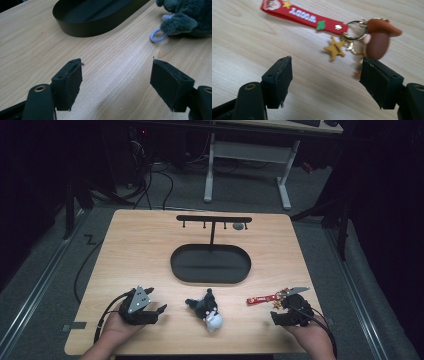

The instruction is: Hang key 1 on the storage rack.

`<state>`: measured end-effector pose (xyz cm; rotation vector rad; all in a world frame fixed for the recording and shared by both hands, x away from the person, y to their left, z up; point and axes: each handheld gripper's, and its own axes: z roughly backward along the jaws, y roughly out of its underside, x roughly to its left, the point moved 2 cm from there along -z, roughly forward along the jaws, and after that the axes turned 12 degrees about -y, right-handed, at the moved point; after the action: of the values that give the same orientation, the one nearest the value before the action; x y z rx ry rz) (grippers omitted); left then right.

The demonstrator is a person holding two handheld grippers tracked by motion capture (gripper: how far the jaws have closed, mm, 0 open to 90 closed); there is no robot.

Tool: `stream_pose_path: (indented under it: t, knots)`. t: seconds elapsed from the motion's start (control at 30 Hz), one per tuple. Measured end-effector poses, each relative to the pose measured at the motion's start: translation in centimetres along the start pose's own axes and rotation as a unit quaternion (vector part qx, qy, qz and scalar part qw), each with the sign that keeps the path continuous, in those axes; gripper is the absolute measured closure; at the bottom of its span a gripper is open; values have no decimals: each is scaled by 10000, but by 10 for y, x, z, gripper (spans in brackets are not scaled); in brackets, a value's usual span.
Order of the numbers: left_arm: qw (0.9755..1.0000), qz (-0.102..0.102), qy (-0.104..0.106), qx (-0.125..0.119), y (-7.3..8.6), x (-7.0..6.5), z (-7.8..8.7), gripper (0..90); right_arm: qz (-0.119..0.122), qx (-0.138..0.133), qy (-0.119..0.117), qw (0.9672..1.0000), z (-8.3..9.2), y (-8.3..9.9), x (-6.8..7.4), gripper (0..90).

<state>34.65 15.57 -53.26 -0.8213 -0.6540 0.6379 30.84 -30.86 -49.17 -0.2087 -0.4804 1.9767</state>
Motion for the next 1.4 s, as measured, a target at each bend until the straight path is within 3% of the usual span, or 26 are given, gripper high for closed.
stream_pose_path:
  t: [0.33, 0.67, 1.03, 1.23, 1.4]
  knots:
    - [10000, -32, 32, -78, -2, -3, 1, 258, -148, -11, 25, 9999, 13, -13, -22, 259]
    - [9998, -138, 36, -112, -2, -5, 3, 258, -273, 27, -144, 9995, 16, -18, -25, 259]
    - [9999, 34, -7, -130, -4, 1, 6, 257, -466, 98, -285, 9985, 11, -19, -28, 240]
    - [9998, -139, -21, -134, -5, 0, 7, 258, -468, 214, -159, 9985, 7, -21, -34, 348]
    - [9999, -16, -5, -120, -4, -2, 10, 260, -512, 379, 56, 9980, 4, -18, -42, 454]
